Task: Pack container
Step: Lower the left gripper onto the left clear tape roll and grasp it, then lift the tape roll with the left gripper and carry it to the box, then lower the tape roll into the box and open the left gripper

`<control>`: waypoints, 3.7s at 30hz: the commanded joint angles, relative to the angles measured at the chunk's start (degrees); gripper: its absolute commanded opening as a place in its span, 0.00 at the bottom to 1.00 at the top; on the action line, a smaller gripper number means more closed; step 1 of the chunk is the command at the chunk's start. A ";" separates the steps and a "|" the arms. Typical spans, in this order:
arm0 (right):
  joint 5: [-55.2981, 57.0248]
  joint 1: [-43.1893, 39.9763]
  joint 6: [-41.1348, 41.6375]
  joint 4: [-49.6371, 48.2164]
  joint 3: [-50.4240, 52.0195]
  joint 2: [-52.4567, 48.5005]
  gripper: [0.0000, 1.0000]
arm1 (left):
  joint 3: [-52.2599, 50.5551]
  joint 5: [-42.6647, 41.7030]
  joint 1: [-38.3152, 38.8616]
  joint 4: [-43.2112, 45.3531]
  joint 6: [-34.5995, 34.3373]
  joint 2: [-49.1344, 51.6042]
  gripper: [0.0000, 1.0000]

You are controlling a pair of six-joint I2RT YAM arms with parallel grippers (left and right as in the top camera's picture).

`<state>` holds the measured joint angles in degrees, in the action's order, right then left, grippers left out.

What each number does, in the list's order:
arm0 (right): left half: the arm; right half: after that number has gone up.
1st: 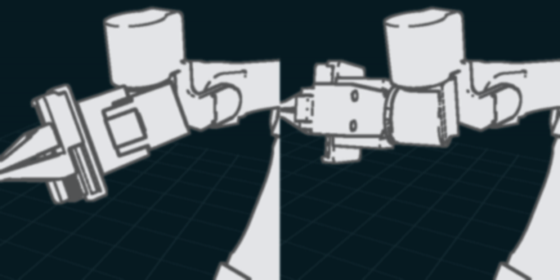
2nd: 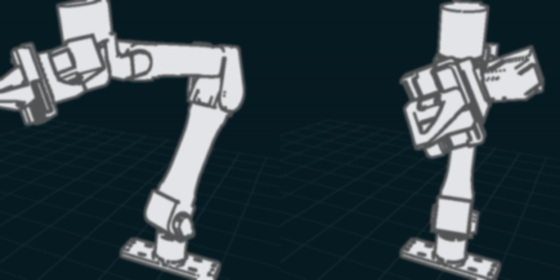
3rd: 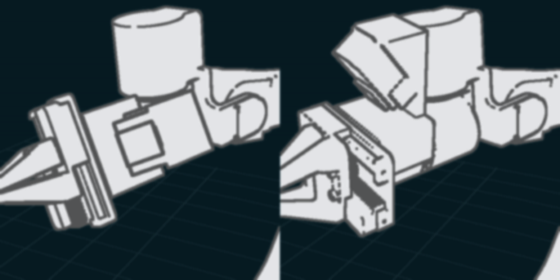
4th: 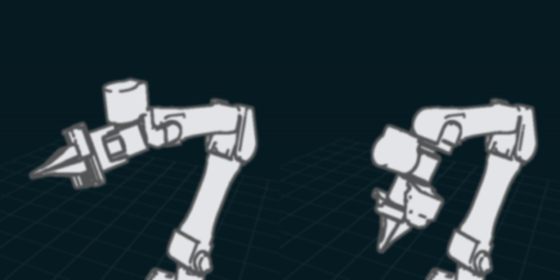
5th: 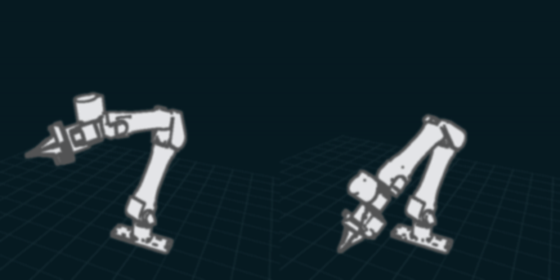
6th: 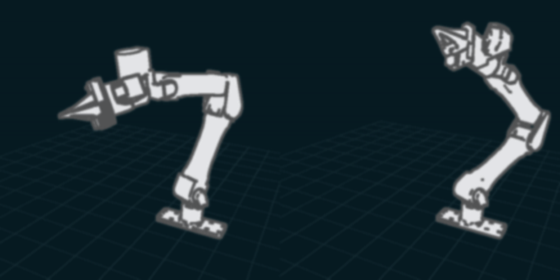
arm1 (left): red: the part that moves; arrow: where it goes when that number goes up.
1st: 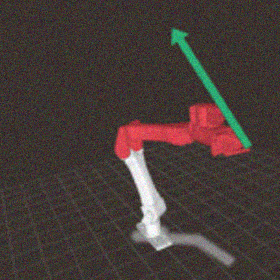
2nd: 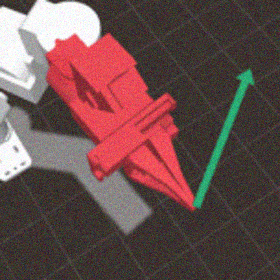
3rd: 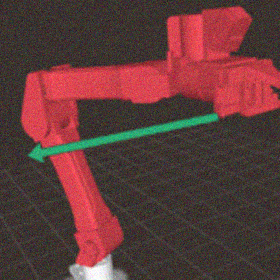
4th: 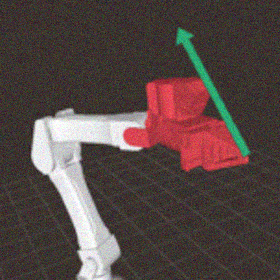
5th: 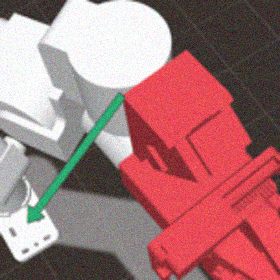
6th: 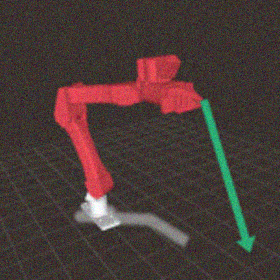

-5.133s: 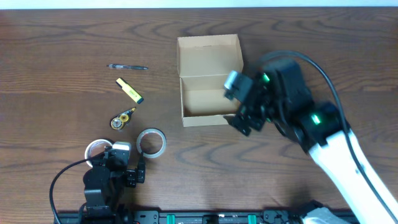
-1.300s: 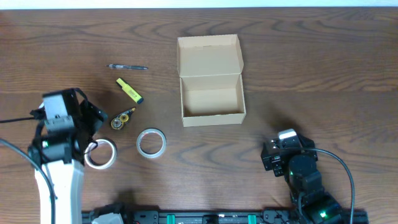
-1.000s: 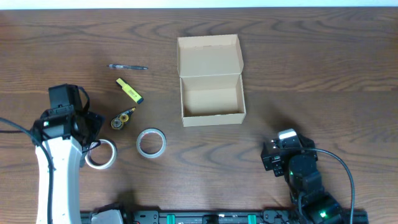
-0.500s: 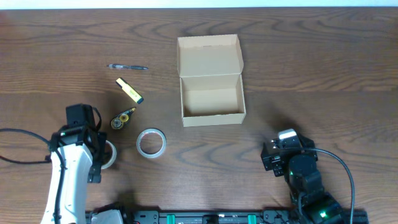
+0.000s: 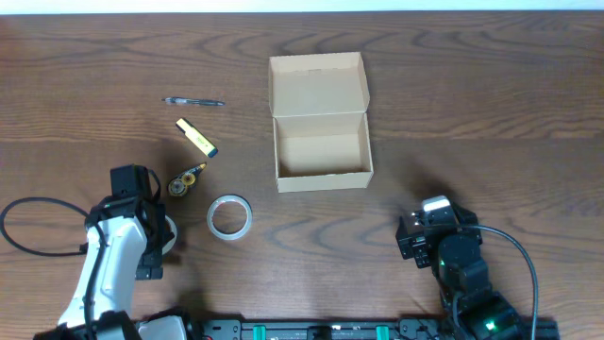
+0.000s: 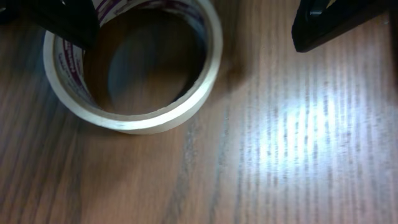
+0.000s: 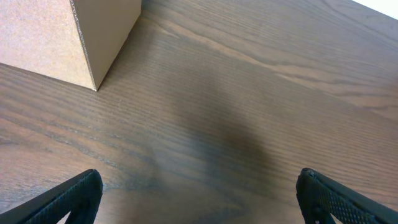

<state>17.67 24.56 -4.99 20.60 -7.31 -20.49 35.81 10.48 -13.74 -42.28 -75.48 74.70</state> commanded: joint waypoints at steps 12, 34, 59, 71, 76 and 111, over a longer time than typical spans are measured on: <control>0.52 -0.37 0.02 0.00 0.48 0.35 0.99 | -0.48 -0.02 -0.15 3.23 -0.81 6.01 0.65; 0.52 -0.37 0.02 0.00 0.48 0.35 0.99 | 0.11 -0.90 -0.11 3.78 -0.74 -2.19 0.06; 0.52 -0.37 0.02 0.00 0.48 0.35 0.99 | 51.56 -2.67 34.62 1.60 38.45 16.35 0.06; 0.52 -0.37 0.02 0.00 0.48 0.35 0.99 | 52.92 -8.15 44.72 2.32 37.99 27.63 0.06; 0.50 -0.37 0.02 0.00 0.48 0.35 0.99 | 52.87 -9.55 47.08 1.99 37.57 30.08 0.06; 0.50 -0.37 0.02 0.00 0.48 0.35 0.99 | 41.00 -1.84 47.43 2.51 30.23 30.97 0.06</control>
<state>17.67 24.56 -4.99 20.69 -7.29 -20.49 77.23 6.15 33.80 -39.81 -44.77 105.25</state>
